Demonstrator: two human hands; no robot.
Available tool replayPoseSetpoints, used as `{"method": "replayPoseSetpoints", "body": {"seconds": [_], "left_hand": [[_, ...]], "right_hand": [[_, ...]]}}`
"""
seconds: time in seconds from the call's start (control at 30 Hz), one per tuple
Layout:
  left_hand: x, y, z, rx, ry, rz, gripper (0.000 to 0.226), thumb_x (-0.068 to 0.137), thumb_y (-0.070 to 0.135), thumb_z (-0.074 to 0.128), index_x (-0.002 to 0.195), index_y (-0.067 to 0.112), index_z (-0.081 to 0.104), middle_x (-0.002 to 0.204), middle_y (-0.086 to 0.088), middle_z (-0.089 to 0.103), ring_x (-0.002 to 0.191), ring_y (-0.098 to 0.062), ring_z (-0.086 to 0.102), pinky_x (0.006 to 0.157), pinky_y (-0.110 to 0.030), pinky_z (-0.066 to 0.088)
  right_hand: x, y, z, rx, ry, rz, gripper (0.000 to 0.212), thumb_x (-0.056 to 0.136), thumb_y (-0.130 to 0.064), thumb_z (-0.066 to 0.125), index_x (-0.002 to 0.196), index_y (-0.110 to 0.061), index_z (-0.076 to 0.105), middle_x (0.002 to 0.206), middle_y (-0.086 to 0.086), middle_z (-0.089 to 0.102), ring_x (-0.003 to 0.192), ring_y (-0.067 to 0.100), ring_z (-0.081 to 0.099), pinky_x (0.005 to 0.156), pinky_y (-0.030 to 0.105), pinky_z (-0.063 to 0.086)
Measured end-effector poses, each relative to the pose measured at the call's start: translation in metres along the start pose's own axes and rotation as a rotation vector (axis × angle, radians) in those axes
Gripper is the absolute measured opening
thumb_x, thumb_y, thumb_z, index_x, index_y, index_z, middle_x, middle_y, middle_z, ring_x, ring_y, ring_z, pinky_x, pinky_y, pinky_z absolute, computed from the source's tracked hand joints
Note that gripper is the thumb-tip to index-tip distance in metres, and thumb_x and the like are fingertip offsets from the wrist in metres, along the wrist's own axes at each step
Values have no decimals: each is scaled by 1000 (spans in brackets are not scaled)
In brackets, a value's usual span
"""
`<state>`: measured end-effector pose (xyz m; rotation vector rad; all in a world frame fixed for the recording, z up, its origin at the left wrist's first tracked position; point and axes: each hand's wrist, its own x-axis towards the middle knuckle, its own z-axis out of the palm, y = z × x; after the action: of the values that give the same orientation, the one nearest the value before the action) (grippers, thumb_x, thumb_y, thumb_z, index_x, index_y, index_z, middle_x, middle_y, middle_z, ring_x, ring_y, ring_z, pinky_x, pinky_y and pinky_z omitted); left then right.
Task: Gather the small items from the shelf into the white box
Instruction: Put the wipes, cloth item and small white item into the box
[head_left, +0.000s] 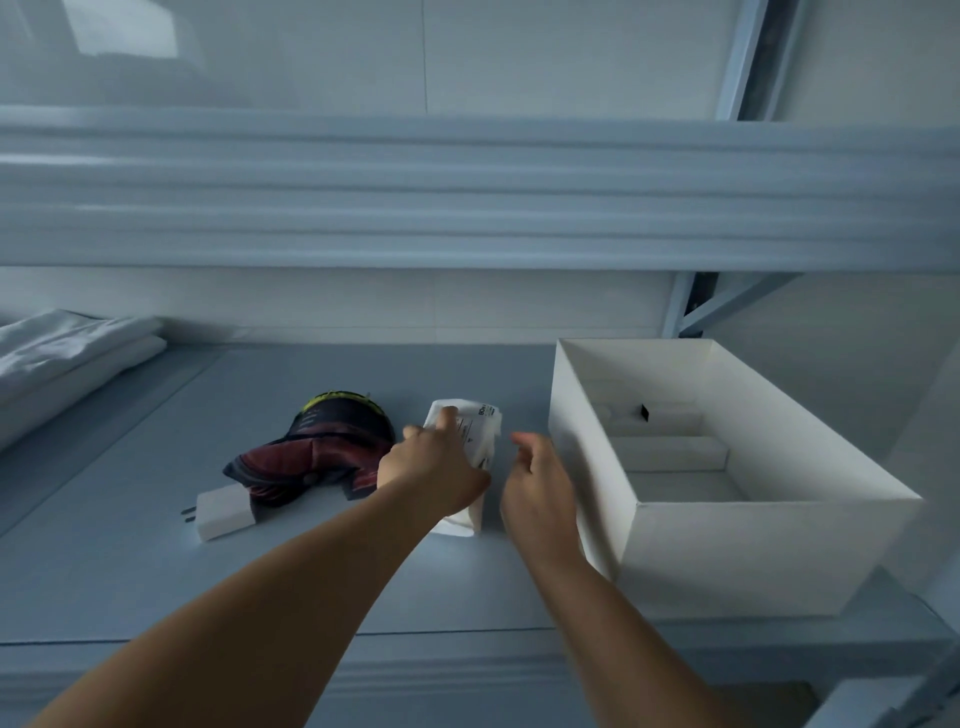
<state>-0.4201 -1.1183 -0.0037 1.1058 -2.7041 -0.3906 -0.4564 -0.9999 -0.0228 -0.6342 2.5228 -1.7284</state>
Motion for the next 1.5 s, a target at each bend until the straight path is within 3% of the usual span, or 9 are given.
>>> {"method": "replayPoseSetpoints", "body": {"seconds": [0.2,0.27,0.4,0.6,0.73,0.9,1.13,1.33,1.5], "left_hand": [[-11,-9,-34,-44,127,97,72,73,61,60,133,40,26,100,-4,47,83,-30,57,66,-34,40],[-16,-14,-48,-57,177,145,71,73,67,58,131,43,27,100,-3,47,82,-29,57,66,-35,41],[-30,-18,-72,-114,239,227,71,71,78,51,130,46,29,103,-3,51,85,-30,62,67,-34,41],[-42,-17,-100,-239,275,329,81,60,82,42,132,46,29,106,-1,53,91,-29,63,72,-36,47],[-44,-11,-113,-350,256,358,82,58,80,47,128,40,32,105,1,51,90,-27,59,72,-36,43],[-45,6,-112,-425,169,404,75,62,74,50,127,40,32,108,1,52,92,-25,57,77,-38,47],[-42,52,-103,-432,131,495,74,64,71,54,129,43,32,106,0,52,95,-26,58,81,-39,50],[-37,104,-92,-433,149,553,74,66,65,56,133,43,35,106,-1,54,97,-27,60,82,-37,50],[-37,150,-78,-368,162,534,77,66,68,56,135,43,35,104,-1,52,96,-27,60,76,-35,47]], "right_hand": [[-3,-23,0,129,-49,100,39,99,-10,38,129,-18,62,125,12,66,113,35,62,96,49,51],[-5,-35,-1,230,-70,138,39,98,-9,37,124,-20,65,120,10,66,102,33,68,87,55,57],[-7,-55,-5,490,-74,215,40,97,-13,35,114,-26,69,101,6,74,78,25,76,64,47,64],[-12,-90,-21,532,-32,158,46,90,-9,34,110,-29,70,101,7,75,81,30,75,59,43,62],[-15,-109,-37,545,-10,119,42,92,-1,35,103,-21,71,74,-2,75,59,18,72,50,35,58],[-19,-116,-61,470,-15,140,46,96,5,32,124,-13,63,101,16,72,66,26,68,54,37,59],[-10,-102,-103,528,102,155,39,96,5,34,116,-14,61,83,11,72,53,20,68,45,33,56],[17,-76,-147,512,170,146,45,93,5,32,119,-14,63,92,16,74,58,24,74,49,36,58],[44,-50,-181,523,141,126,36,92,2,35,92,-16,66,89,15,76,62,27,75,51,41,59]]}}
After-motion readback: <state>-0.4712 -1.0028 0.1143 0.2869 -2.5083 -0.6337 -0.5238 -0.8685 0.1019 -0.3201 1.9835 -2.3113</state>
